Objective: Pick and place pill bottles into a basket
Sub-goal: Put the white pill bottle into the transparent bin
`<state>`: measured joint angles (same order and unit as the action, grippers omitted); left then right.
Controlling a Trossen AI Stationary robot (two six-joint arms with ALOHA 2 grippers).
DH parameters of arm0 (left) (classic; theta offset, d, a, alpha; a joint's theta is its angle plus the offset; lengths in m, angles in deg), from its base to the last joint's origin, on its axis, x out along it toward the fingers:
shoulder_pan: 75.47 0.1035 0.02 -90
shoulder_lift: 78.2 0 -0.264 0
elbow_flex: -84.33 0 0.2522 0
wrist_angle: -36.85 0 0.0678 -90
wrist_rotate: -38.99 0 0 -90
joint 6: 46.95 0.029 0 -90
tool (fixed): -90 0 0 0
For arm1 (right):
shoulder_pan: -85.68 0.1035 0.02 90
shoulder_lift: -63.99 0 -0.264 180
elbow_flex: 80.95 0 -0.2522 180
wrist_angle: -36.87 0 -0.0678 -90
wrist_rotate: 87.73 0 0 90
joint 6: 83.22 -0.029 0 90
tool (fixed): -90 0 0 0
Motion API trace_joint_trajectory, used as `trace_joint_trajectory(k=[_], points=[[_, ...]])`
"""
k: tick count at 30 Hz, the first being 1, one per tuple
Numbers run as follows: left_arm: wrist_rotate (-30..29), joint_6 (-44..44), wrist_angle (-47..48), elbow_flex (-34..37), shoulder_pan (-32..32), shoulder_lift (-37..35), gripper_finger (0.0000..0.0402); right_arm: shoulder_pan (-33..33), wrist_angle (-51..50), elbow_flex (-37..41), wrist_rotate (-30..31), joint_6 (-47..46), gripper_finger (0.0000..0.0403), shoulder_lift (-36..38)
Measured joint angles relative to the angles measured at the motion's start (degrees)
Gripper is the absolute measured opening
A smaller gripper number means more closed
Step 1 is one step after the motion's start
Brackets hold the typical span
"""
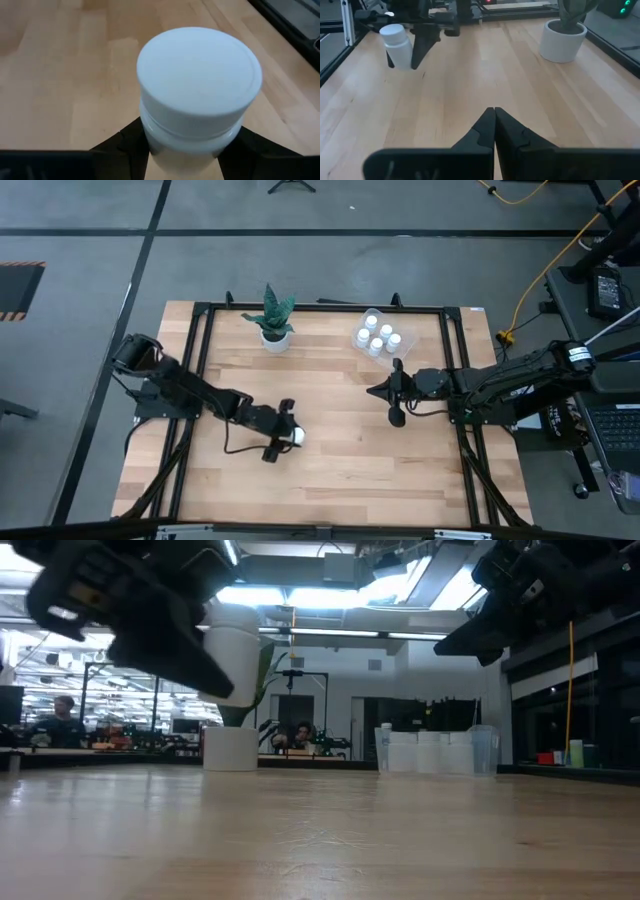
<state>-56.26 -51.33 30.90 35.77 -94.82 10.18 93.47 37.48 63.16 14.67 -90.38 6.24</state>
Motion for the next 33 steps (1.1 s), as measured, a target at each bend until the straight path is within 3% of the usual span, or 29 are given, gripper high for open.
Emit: trace_joint_trajectory(k=[5, 14, 20, 27, 33], points=[[0.13, 2.36, 6.57, -4.79, 1.95, 0.00, 0.0175, 0.02, -0.10, 0.00, 0.00, 0.06, 0.0007, 0.00], [0.87, 11.04, 6.59, -9.19, 4.82, -0.04, 0.0175, 0.01, -0.14, 0.00, 0.00, 1.38, 0.0007, 0.00], [7.36, 9.05, 6.62, -9.19, 9.35, -0.04, 0.0175, 0.00, -0.56, 0.00, 0.00, 3.25, 0.0007, 0.00], [7.26, 8.57, 2.74, -9.21, 13.00, -0.04, 0.0175, 0.01, -0.54, 0.00, 0.00, 3.22, 0.0008, 0.00], [3.08, 8.15, 1.64, -9.21, 14.40, -0.04, 0.0173, 0.00, -0.51, 0.00, 0.00, 4.60, 0.0012, 0.00]])
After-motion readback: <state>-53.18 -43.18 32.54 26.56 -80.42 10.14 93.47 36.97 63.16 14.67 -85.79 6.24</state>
